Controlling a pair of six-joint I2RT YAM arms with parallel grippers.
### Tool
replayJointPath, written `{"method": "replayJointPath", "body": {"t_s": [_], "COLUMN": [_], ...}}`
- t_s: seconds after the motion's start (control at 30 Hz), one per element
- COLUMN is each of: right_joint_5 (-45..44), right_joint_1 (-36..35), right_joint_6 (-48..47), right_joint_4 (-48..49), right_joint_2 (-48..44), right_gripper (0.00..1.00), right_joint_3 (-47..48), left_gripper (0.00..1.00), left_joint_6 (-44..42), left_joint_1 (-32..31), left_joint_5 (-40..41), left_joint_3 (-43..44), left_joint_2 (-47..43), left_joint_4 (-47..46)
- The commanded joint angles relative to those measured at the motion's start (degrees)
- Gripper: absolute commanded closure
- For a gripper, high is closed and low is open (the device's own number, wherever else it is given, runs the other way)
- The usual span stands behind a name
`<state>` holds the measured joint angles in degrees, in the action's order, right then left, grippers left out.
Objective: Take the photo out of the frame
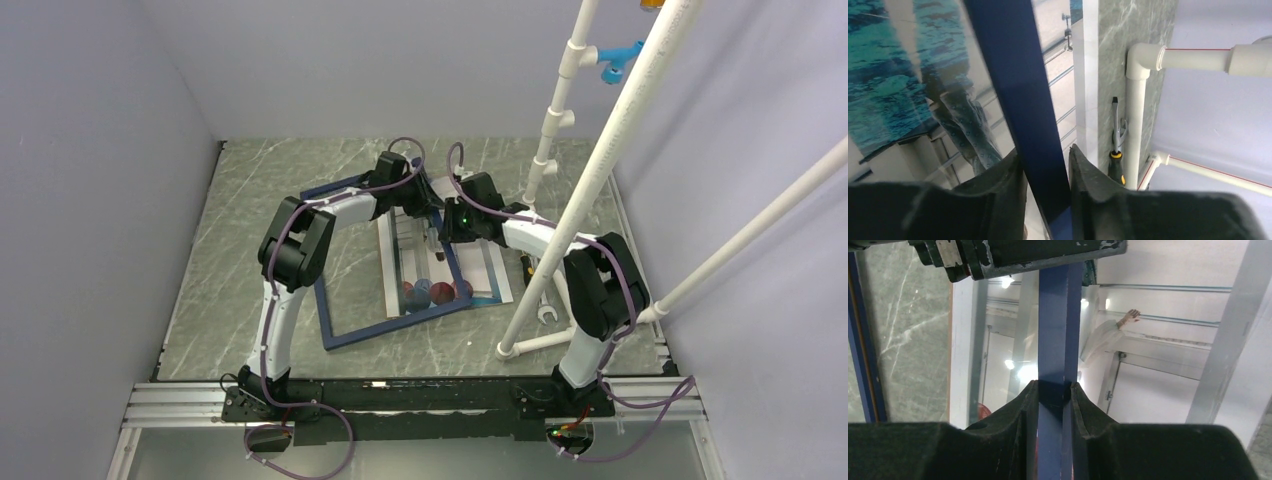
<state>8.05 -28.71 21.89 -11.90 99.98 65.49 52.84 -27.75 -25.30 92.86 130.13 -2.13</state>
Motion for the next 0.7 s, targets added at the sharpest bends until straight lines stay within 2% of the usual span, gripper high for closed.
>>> {"method": "replayJointPath", "body": {"t_s": [0.0, 0.07, 0.1, 0.13, 0.23, 0.37, 0.5, 0.67], "right_joint_5": [2.8, 2.2, 2.3, 2.9, 4.8, 8.0, 11.5, 13.9], "right_joint_1": [0.0, 0.5, 1.1, 1.9, 4.8, 10.3, 15.7, 16.4], "right_joint_6": [-0.1, 0.1, 0.2, 0.2, -0.1, -0.6, -0.7, -0.5], "right_joint_4": [3.1, 2.3, 1.9, 1.8, 1.0, 0.1, -0.4, 1.8], "right_joint_2": [-3.7, -4.3, -4.7, -5.4, -7.6, -10.7, -11.9, -11.7], "right_gripper": [0.96, 0.69, 0.60, 0.53, 0.38, 0.28, 0.26, 0.26], "right_joint_3": [0.7, 0.4, 0.2, -0.1, -1.1, -2.3, -4.2, -6.5], "left_gripper": [0.78, 0.91, 0.97, 1.00, 1.00, 1.00, 1.00, 1.00], "left_joint_6": [-6.0, -9.1, -11.3, -13.9, -19.1, -24.2, -31.3, -37.9], "left_joint_1": [-0.4, 0.0, 0.4, 0.7, 2.6, 7.1, 12.5, 18.8], "left_joint_5": [0.0, -1.1, -1.6, -1.9, -3.8, -6.2, -9.7, -11.7], "left_joint_3": [2.4, 2.3, 2.4, 2.3, -0.8, -8.4, -11.6, -11.0], "left_joint_2": [-0.5, -1.3, -2.0, -2.8, -6.3, -13.3, -17.7, -16.7], "left_joint_4": [-1.0, 1.4, 4.1, 6.4, 12.3, 17.2, 24.5, 31.9]}}
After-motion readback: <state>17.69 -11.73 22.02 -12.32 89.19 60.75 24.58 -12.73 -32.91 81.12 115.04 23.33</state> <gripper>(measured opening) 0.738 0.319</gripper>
